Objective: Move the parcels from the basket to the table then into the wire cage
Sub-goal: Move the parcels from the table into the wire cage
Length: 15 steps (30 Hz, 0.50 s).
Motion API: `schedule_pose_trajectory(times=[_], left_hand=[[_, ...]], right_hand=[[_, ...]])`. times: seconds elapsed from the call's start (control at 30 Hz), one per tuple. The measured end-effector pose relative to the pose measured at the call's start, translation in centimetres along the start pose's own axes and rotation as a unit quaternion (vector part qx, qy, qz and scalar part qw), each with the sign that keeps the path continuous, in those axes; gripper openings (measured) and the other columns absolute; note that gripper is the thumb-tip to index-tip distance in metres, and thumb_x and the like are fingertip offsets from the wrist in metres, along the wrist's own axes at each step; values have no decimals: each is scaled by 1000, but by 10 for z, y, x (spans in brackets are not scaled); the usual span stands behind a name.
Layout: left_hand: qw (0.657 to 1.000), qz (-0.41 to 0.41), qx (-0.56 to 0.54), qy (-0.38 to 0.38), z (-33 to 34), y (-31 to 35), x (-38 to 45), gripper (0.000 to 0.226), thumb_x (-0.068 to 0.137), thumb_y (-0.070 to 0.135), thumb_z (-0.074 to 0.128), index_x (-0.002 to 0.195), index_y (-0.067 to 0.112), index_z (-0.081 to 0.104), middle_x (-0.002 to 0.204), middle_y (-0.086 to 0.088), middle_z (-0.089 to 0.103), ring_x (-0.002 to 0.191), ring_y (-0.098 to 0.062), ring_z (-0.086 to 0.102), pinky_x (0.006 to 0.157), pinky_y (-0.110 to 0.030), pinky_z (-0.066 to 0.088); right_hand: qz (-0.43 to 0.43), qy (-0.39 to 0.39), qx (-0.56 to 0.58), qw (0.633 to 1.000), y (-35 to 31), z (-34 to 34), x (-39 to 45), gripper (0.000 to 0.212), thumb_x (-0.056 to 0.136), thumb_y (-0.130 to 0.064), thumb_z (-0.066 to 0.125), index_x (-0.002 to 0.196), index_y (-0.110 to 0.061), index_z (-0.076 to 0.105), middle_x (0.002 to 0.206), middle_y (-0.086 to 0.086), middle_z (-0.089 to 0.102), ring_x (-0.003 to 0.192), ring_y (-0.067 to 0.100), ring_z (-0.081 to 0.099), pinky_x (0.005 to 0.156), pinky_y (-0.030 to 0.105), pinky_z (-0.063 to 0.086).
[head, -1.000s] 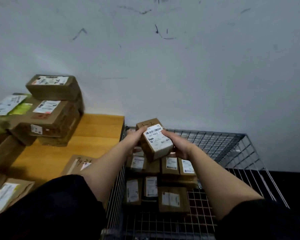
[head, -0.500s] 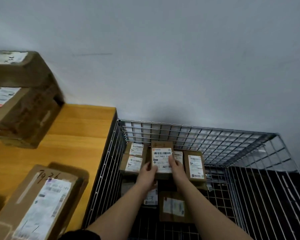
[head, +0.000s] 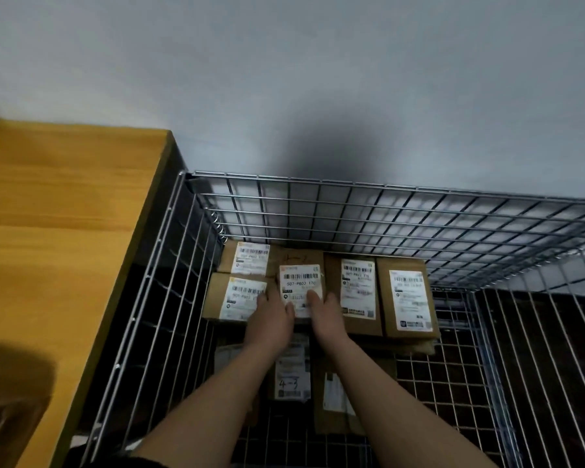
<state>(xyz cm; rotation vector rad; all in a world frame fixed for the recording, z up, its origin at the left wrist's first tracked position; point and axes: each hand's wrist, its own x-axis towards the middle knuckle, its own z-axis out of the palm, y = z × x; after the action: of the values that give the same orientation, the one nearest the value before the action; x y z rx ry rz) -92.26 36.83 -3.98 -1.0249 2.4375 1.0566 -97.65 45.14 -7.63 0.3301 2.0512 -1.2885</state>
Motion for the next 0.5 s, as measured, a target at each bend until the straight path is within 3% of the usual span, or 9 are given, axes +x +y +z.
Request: schedule_pose_trajectory(times=[0.13,0.27,0.37,0.43,0.5], left_hand=[[999,41,4,32,10,-8,15,39,97,23,47,133,16,34,119,-8,55,98,-25,59,76,-35,49],[992,89,72,43,24,-10,23,46,98,27,47,140,23,30,133,-5,40,91,-16,56,70,-30,47],[982,110,132,83,27,-10,27,24,101,48,29,117,32,37,108,0,57,80,-14,57,63,-30,42],[978,117,157,73,29,-12,29,25,102,43,28,119,26,37,111,-2,55,94,-22,58,73,-32,44],[980,103,170,23,32,-14,29,41,100,28,41,138,16,30,136,-8,37,114,-25,50,83,-36,47]], right_hand=[[-1,41,-12,999,10,10,22,38,95,-40,47,118,-10,51,120,13,57,107,30,57,96,48,48],[3,56,-43,997,11,14,31,38,97,-36,45,119,-5,50,119,16,56,107,32,56,95,48,47],[-8,63,-89,994,9,17,34,43,99,-32,44,129,-1,46,126,19,53,113,35,53,97,45,46],[-15,68,-124,990,7,18,34,47,101,-30,41,139,-2,39,133,20,46,119,35,48,99,42,42],[-51,86,-150,984,6,20,31,48,101,-25,41,145,-8,34,136,18,42,122,33,45,99,40,40]])
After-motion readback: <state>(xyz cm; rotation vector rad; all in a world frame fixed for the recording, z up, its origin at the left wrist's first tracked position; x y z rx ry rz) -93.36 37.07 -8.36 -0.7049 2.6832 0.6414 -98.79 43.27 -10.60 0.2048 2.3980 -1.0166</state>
